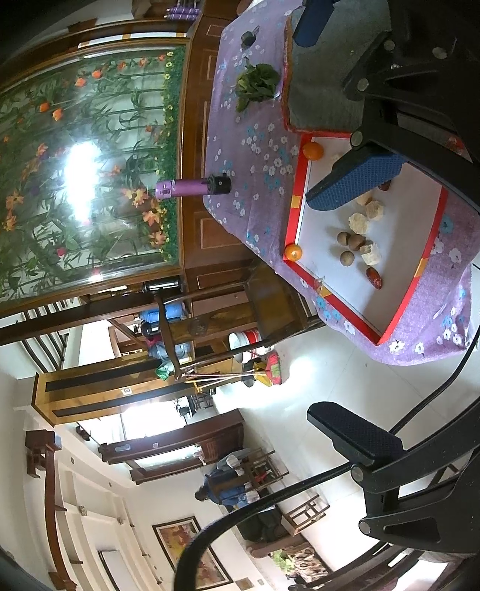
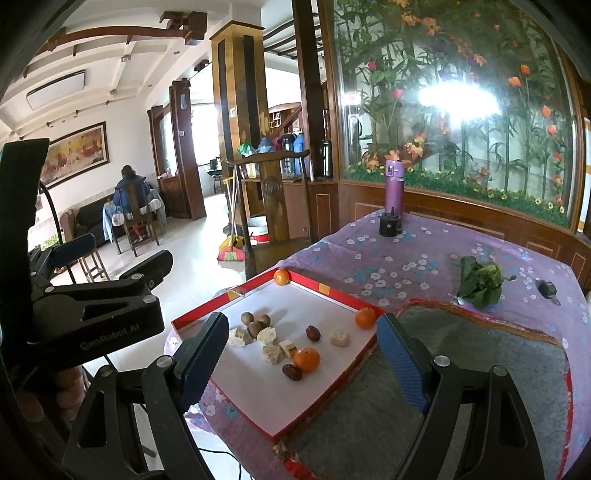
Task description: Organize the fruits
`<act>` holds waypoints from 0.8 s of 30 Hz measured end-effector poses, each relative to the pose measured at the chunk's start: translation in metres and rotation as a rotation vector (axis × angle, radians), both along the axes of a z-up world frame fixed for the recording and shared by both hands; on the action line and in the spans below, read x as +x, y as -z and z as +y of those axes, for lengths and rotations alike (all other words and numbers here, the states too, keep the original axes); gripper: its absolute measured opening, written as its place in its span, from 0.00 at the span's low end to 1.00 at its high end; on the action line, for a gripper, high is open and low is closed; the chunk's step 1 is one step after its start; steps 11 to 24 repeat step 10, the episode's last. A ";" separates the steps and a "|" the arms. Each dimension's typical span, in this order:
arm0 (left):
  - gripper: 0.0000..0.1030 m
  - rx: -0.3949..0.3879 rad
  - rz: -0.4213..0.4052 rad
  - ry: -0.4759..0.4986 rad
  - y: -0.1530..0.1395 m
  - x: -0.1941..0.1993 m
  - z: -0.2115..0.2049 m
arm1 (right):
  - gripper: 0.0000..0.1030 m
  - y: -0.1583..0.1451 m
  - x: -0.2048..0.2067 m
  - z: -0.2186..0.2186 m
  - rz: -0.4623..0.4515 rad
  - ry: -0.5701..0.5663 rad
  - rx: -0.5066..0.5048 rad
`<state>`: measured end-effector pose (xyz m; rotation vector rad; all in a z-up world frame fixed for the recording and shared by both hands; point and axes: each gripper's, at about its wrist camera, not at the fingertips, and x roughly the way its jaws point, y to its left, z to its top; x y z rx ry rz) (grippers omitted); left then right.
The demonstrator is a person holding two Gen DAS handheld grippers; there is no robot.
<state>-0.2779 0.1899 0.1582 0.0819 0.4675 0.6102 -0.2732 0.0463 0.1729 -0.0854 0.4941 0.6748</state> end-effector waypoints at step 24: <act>1.00 -0.015 -0.011 0.037 0.002 0.009 -0.005 | 0.81 0.005 0.010 0.001 0.017 0.011 -0.006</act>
